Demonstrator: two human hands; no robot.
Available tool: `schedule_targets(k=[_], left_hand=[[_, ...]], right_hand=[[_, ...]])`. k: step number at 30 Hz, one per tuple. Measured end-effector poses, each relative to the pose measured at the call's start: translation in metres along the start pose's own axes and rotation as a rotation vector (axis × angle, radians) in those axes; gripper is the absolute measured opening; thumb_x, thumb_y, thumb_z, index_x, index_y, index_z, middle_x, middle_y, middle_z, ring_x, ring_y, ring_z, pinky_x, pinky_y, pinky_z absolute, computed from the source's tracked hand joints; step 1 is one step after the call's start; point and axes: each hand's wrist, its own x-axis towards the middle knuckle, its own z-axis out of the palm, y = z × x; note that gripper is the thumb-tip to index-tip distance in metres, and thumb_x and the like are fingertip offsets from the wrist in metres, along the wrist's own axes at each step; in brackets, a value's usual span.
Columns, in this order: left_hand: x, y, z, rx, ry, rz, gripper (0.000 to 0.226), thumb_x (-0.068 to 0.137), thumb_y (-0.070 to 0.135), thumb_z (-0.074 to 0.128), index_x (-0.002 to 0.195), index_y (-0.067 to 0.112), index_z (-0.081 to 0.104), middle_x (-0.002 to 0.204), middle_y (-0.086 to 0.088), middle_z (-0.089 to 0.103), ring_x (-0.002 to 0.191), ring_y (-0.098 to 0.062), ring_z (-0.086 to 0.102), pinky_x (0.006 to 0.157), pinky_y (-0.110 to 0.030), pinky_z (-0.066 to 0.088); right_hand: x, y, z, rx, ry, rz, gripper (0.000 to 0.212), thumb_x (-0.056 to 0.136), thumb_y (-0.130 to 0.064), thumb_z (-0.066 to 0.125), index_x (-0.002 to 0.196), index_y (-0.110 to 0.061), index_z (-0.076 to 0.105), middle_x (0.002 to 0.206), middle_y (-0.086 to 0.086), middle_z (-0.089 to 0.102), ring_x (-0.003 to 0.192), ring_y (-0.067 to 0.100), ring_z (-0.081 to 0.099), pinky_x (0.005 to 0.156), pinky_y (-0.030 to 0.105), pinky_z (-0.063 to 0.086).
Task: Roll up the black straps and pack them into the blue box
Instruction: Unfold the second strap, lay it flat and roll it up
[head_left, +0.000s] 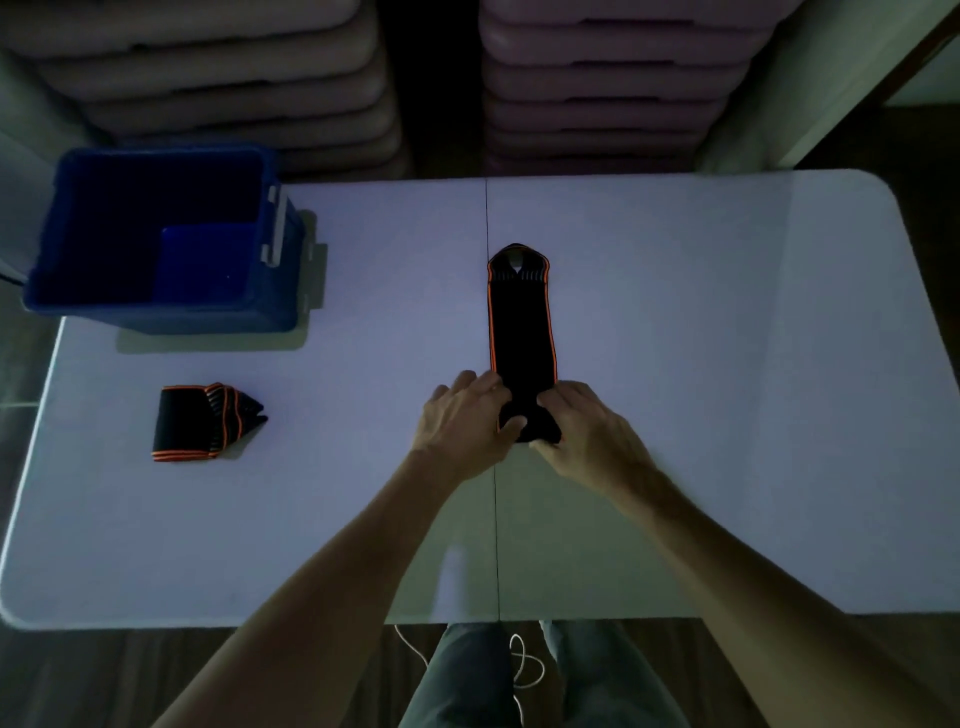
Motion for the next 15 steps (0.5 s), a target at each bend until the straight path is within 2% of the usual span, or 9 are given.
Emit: schedule_targets(k=[4,6,9,12,14,15], left_hand=[[0.002,-0.004,-0.004,-0.02,0.004,0.056,0.052,0.08,0.055,0.06,0.123,0.029,0.048,0.121,0.007,0.059,0.117,-0.018,0.052,0.092,-0.038,0.044],[0.004,-0.005,-0.009,-0.041,0.003,0.068,0.048,0.08,0.053,0.062,0.119,0.029,0.047,0.116,0.007,0.062,0.115,-0.019,0.055,0.091,-0.038,0.044],[0.013,-0.006,-0.02,-0.039,-0.016,0.077,0.032,0.086,0.049,0.056,0.109,0.026,0.057,0.106,0.005,0.065,0.106,-0.021,0.059,0.089,-0.038,0.045],[0.028,-0.004,-0.031,-0.017,-0.078,0.039,0.03,0.094,0.044,0.046,0.102,0.021,0.065,0.099,-0.001,0.064,0.097,-0.023,0.058,0.085,-0.036,0.042],[0.037,-0.003,-0.034,0.003,-0.111,0.011,0.036,0.097,0.044,0.041,0.102,0.017,0.066,0.098,-0.004,0.061,0.099,-0.025,0.056,0.088,-0.039,0.044],[0.04,-0.002,-0.035,0.003,-0.118,-0.007,0.038,0.098,0.044,0.04,0.103,0.016,0.065,0.099,-0.006,0.061,0.1,-0.026,0.056,0.09,-0.041,0.044]], right_hand=[[0.001,0.004,-0.002,0.019,-0.047,0.011,0.049,0.078,-0.032,0.078,0.118,-0.007,0.063,0.12,0.006,0.062,0.117,0.023,0.055,0.078,0.042,0.061],[0.007,0.004,-0.006,0.016,-0.084,0.028,0.049,0.079,-0.032,0.077,0.119,-0.007,0.063,0.122,0.005,0.061,0.118,0.024,0.054,0.08,0.045,0.059],[0.023,0.003,-0.017,0.009,-0.161,0.065,0.039,0.088,-0.036,0.067,0.119,-0.013,0.063,0.119,0.002,0.059,0.114,0.023,0.051,0.082,0.039,0.055],[0.046,0.004,-0.025,-0.02,-0.257,0.123,0.028,0.093,-0.038,0.053,0.106,-0.015,0.063,0.105,0.005,0.059,0.103,0.025,0.054,0.074,0.035,0.049],[0.054,0.005,-0.025,-0.005,-0.222,0.144,0.025,0.094,-0.036,0.051,0.105,-0.015,0.06,0.1,0.006,0.059,0.097,0.026,0.057,0.07,0.037,0.052],[0.054,0.005,-0.024,0.005,-0.151,0.127,0.024,0.094,-0.034,0.053,0.108,-0.015,0.059,0.102,0.007,0.059,0.096,0.026,0.057,0.07,0.039,0.053]])
